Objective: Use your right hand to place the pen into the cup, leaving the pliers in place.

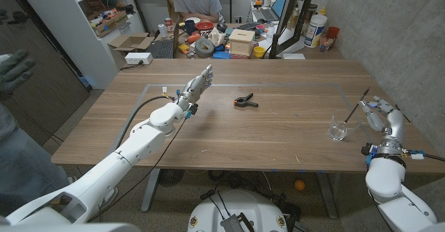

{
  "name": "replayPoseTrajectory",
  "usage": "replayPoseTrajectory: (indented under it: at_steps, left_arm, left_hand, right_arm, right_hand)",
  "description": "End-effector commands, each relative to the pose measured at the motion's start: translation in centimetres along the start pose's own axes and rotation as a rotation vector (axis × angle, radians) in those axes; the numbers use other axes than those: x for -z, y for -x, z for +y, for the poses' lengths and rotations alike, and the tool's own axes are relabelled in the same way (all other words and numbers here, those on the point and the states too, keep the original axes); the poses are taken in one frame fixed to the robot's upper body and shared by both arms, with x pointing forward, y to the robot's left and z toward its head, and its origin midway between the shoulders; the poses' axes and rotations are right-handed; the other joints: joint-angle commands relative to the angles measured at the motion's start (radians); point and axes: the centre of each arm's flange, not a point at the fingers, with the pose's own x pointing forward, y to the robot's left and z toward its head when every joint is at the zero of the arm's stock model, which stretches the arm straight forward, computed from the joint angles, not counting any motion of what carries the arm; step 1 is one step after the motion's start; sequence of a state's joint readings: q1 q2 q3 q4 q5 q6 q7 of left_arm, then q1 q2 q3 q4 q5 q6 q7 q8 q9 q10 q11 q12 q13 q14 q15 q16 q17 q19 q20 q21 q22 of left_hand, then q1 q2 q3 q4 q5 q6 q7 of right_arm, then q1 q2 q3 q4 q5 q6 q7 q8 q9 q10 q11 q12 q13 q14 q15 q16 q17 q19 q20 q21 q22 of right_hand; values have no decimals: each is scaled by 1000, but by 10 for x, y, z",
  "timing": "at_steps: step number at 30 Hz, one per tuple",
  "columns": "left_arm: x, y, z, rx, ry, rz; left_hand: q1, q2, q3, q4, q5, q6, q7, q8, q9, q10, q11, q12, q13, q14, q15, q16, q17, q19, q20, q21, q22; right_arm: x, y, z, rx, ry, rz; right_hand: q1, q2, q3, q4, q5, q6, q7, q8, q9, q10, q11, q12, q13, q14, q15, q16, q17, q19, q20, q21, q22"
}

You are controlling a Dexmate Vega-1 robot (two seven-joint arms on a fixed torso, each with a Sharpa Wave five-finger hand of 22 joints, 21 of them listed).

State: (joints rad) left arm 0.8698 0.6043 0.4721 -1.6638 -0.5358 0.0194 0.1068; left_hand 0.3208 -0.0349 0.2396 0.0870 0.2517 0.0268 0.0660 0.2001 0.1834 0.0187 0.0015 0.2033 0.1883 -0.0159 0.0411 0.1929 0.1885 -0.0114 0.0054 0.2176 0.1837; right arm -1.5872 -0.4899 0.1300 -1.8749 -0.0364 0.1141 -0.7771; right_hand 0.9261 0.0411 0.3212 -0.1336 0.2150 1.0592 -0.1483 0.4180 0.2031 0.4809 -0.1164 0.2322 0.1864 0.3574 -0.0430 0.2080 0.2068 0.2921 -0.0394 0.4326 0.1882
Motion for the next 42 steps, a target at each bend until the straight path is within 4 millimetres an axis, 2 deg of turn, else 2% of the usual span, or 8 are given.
replayPoseTrajectory:
  at_steps: [1, 13, 26, 30, 31, 36, 39, 42]
  left_arm:
    - [3, -1, -5, 6, -1, 9]
    - [5, -2, -9, 15, 1, 11]
    - [9, -2, -11, 22, 3, 28]
    - [10, -3, -12, 23, 2, 30]
    - [9, -3, -12, 23, 2, 30]
    - [8, -4, -11, 23, -2, 27]
    - [8, -5, -12, 27, -2, 27]
    - [8, -5, -13, 30, -2, 26]
  left_hand:
    - [6, 2, -2, 1, -4, 7, 2, -1, 5, -1, 2, 0, 2, -3, 1, -3, 1, -11, 3, -1, 4]
    - [7, 3, -4, 1, -4, 7, 1, -1, 5, -2, 2, -1, 2, -3, 2, -3, 1, -11, 3, -1, 4]
    - [7, 4, -6, 1, -4, 10, 2, 0, 5, -1, 4, 0, 2, -3, 1, -3, 1, -11, 3, -1, 4]
    - [8, 4, -6, 1, -4, 10, 2, 0, 5, -1, 3, 0, 2, -3, 2, -3, 1, -11, 3, -1, 4]
    - [8, 4, -7, 1, -4, 10, 1, 0, 5, 0, 2, 0, 2, -3, 1, -3, 1, -11, 3, -1, 4]
    - [8, 5, -7, 0, -4, 10, 2, 0, 5, -2, 5, 0, 2, -3, 1, -3, 1, -11, 4, -1, 4]
    - [8, 5, -8, 0, -4, 10, 1, 0, 5, -2, 2, -1, 2, -3, 2, -3, 1, -11, 3, -1, 4]
    - [8, 5, -8, 0, -4, 10, 2, 0, 5, -2, 3, -1, 2, -3, 2, -3, 1, -12, 3, -1, 4]
  right_arm:
    - [9, 16, 8, 47, 55, -7]
    - [7, 20, 18, 72, 103, -41]
    - [13, 27, 29, 61, 97, -23]
    - [14, 26, 30, 55, 97, -21]
    - [14, 26, 30, 54, 97, -21]
    - [14, 26, 29, 50, 97, -25]
    - [14, 27, 29, 42, 95, -33]
    - [15, 27, 28, 37, 90, -40]
  right_hand:
    - [11, -3, -6, 4, 3, 47, -43, 3, 23, 11, 1, 0, 1, -1, -50, -3, 4, -2, -29, -4, 5]
    - [10, -3, -9, 5, 2, 47, -44, 2, 20, 16, -3, 0, 1, 1, -52, -2, 3, -2, -31, -5, 5]
    - [7, -5, -15, 8, 2, 43, -60, -2, 15, 18, -14, -1, 1, 4, -55, -1, 4, -4, -29, -9, 5]
    - [6, -6, -18, 8, 2, 22, -69, -12, 13, 19, -13, -1, 1, 6, -51, 0, 4, -4, -25, -10, 5]
    - [1, -10, -24, 11, 1, -6, -72, -25, 11, 19, -11, -2, 1, 6, -50, 0, 4, -3, -22, -11, 5]
    - [-21, -27, -44, 19, 0, -61, -73, -52, 7, 4, -4, -10, 2, 4, -41, -3, 2, -12, -6, -18, 5]
    - [-69, -52, -76, 38, 5, -156, -71, -103, 0, -20, 8, -19, 3, -13, -29, -8, 1, -20, -3, -29, 6]
    - [-101, -65, -95, 50, 11, -224, -71, -141, -3, -48, 16, -27, 3, -27, -13, -12, -1, -23, -1, -37, 4]
